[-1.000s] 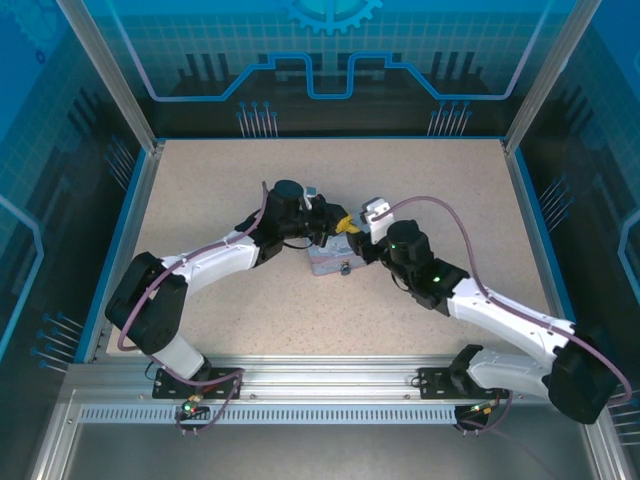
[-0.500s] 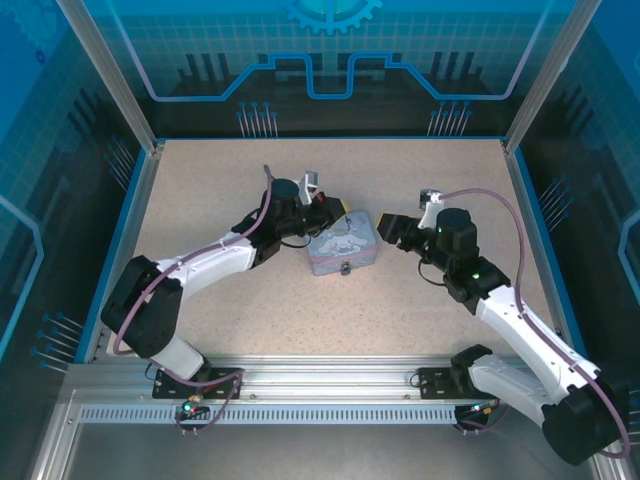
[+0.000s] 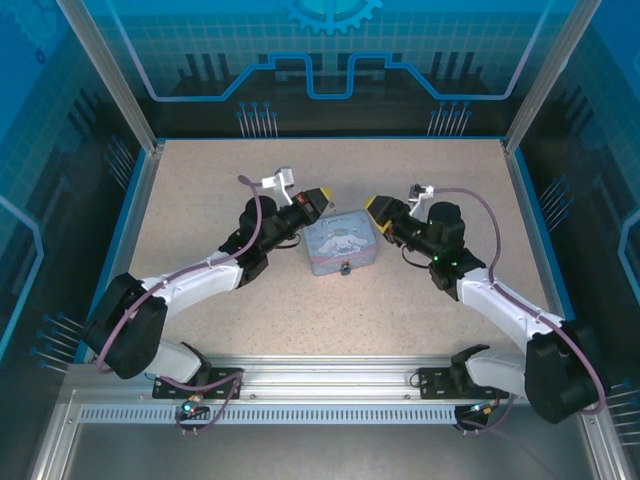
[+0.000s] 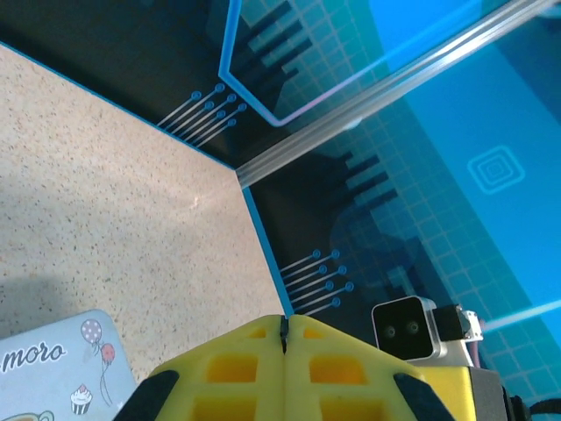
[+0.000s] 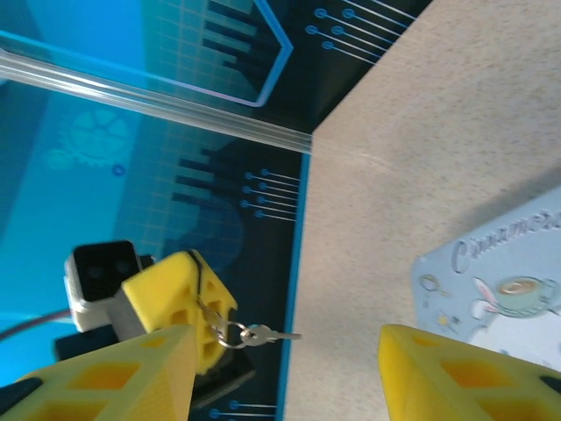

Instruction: Unlock the padlock with the key

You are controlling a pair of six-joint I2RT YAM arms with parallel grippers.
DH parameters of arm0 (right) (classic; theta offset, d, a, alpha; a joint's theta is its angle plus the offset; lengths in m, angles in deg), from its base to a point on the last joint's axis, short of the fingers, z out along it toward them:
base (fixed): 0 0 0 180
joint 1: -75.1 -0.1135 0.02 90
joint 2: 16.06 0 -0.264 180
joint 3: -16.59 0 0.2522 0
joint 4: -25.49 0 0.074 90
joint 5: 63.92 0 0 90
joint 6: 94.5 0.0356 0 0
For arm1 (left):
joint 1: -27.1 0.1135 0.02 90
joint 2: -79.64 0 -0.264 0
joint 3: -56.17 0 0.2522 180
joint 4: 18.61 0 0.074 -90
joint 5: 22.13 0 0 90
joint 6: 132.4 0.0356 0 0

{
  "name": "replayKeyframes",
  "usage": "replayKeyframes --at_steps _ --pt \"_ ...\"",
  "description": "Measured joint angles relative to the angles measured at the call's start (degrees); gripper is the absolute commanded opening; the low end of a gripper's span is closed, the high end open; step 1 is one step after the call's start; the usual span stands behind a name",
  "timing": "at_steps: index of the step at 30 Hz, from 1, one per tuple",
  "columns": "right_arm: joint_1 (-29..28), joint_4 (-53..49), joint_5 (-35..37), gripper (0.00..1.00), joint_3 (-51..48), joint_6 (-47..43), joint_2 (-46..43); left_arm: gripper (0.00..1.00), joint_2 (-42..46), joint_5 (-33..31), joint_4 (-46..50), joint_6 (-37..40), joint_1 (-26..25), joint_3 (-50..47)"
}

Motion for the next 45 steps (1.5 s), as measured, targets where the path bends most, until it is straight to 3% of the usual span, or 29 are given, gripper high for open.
replayKeyframes --at_steps 16,27,36,45 --pt "-4.2 18.6 0.0 0.5 5.5 9.3 14.8 0.0 -3.8 -7.0 -15.0 -7.5 -1.5 -2.4" --pt "-6.5 23.4 0.3 0.44 7.3 11.1 18.7 0.0 -4.8 -8.6 -18.4 -9.4 -1.6 -3.5" --pt "-7.4 25.1 0.2 0.31 7.3 11.7 19.6 0.0 -5.7 -9.7 -19.7 -10.3 -1.6 -3.7" --pt "-7.7 25.8 0.0 0.29 7.3 11.7 19.6 0.0 -6.2 -10.2 -20.9 -10.9 -1.6 -3.7"
